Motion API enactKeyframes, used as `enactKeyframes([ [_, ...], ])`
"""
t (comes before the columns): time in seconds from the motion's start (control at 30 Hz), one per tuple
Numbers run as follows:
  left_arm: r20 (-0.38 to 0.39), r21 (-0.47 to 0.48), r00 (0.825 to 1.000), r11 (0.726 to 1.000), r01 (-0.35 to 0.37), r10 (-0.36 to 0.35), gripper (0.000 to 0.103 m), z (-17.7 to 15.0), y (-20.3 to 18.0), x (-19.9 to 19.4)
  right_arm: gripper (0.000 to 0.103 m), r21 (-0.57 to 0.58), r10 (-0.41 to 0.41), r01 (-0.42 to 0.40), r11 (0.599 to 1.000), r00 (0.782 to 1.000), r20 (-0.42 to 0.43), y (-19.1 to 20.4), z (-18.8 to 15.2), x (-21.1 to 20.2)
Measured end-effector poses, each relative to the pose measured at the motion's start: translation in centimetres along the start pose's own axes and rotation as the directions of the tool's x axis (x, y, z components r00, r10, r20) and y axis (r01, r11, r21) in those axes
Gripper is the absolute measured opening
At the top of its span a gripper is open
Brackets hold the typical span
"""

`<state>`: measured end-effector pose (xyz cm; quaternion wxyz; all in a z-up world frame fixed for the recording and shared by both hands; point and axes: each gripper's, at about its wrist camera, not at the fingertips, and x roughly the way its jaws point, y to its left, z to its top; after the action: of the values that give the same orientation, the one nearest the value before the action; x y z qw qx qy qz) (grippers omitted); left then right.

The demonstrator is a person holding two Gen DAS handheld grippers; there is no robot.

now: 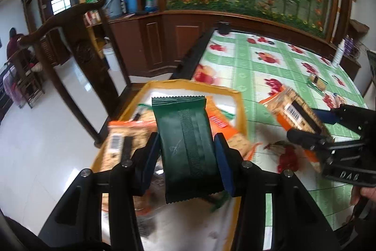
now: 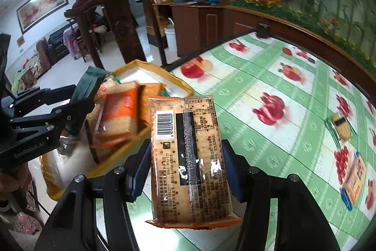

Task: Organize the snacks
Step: 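Carry both packs to the white tray and release them inside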

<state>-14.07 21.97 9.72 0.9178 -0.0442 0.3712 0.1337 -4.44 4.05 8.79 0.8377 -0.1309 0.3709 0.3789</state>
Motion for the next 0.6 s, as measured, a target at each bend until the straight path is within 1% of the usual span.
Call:
enactKeyframes([
  [0.17,-0.014,-0.018,1.0,1.0,-0.005,0.004,0.049,-1.4,1.7,-0.5,0.057,-0.034,0.018,-0.018,0.999,1.0,0.0,1.7,1.3,0.9],
  [0.4,-0.035,-0.047,0.999,0.999,0.003,-0.004,0.049,-2.8,2.8,-0.5,0.057,-0.079,0.052,-0.053,0.995,0.999,-0.012,3.9,3.1,2.7],
  [0.5,-0.047,-0.052,0.999,0.999,0.005,-0.008,0.049,-3.3,3.0,-0.1,0.057,-0.093,0.071,-0.073,0.993,0.997,-0.026,4.9,3.7,3.7],
  [0.6,-0.036,-0.041,0.999,0.999,-0.005,0.003,0.047,-3.6,2.8,-0.3,0.057,-0.111,0.084,-0.088,0.99,0.996,-0.041,5.9,4.1,4.6],
])
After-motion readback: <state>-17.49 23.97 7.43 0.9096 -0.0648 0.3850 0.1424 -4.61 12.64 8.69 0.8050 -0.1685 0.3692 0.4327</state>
